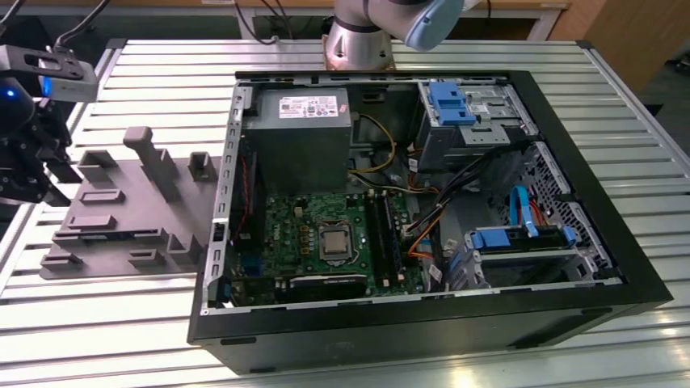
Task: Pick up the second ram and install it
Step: 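Pick up the second ram and move it above second insertion slot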
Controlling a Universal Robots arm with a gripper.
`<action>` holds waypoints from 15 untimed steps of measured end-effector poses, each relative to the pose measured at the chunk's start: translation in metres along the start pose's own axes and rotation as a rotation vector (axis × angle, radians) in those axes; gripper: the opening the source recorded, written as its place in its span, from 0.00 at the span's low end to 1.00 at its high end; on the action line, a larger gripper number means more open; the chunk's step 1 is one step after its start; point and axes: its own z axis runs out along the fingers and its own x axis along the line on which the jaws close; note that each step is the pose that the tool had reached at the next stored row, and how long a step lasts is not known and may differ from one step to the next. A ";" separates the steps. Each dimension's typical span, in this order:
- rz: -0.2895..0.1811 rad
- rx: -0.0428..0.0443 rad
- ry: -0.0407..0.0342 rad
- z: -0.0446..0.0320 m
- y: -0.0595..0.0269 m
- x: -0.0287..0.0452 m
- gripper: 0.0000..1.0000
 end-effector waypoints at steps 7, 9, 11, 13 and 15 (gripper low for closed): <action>-0.001 0.0000 0.0007 0.0103 -0.0003 0.0011 0.42; -0.002 0.0000 0.0007 0.0124 -0.0004 0.0012 0.42; -0.002 0.0000 0.0007 0.0144 -0.0005 0.0015 0.42; -0.002 -0.0001 0.0007 0.0167 -0.0006 0.0020 0.42; -0.002 0.0000 0.0007 0.0190 -0.0006 0.0025 0.42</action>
